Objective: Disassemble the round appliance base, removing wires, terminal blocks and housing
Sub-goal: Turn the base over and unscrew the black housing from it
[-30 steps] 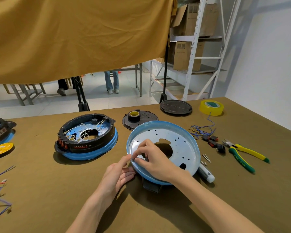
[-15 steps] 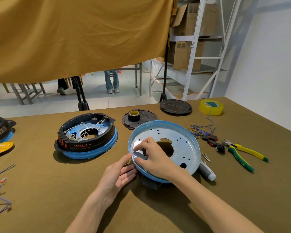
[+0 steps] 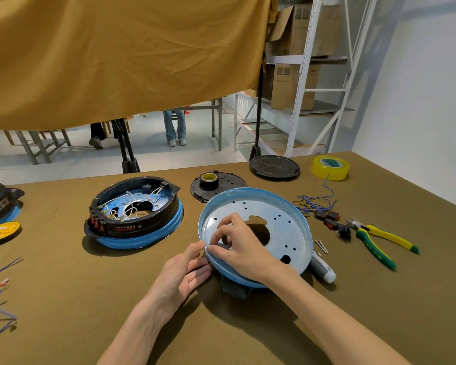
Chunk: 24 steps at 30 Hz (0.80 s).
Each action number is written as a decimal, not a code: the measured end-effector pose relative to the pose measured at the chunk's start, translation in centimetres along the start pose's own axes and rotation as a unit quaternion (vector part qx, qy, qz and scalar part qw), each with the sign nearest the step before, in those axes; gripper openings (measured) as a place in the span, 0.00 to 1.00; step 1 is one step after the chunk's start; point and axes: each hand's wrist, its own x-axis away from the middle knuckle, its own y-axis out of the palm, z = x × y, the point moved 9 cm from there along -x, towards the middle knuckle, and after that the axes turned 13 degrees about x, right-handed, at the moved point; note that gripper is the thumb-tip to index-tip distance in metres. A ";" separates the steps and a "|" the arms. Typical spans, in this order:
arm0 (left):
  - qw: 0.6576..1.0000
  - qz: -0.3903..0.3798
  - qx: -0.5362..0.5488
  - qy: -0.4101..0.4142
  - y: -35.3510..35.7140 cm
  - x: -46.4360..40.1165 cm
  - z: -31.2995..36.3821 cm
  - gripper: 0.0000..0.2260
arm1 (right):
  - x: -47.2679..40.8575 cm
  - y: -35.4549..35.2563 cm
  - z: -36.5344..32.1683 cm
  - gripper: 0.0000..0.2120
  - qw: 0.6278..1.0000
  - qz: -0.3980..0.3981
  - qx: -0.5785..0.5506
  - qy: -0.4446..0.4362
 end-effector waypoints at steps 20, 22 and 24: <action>1.000 0.020 0.010 0.006 -0.7 -0.7 -0.4 0.38 | -0.2 0.5 0.2 0.07 1.000 -0.001 0.012 -0.011; 1.000 0.023 0.013 0.007 -0.6 -0.7 -0.3 0.39 | -0.5 0.7 0.2 0.06 1.000 -0.008 0.024 -0.003; 0.999 0.029 0.014 0.009 -0.5 -0.6 -0.2 0.39 | -0.5 0.7 -0.1 0.03 0.999 -0.022 0.031 -0.015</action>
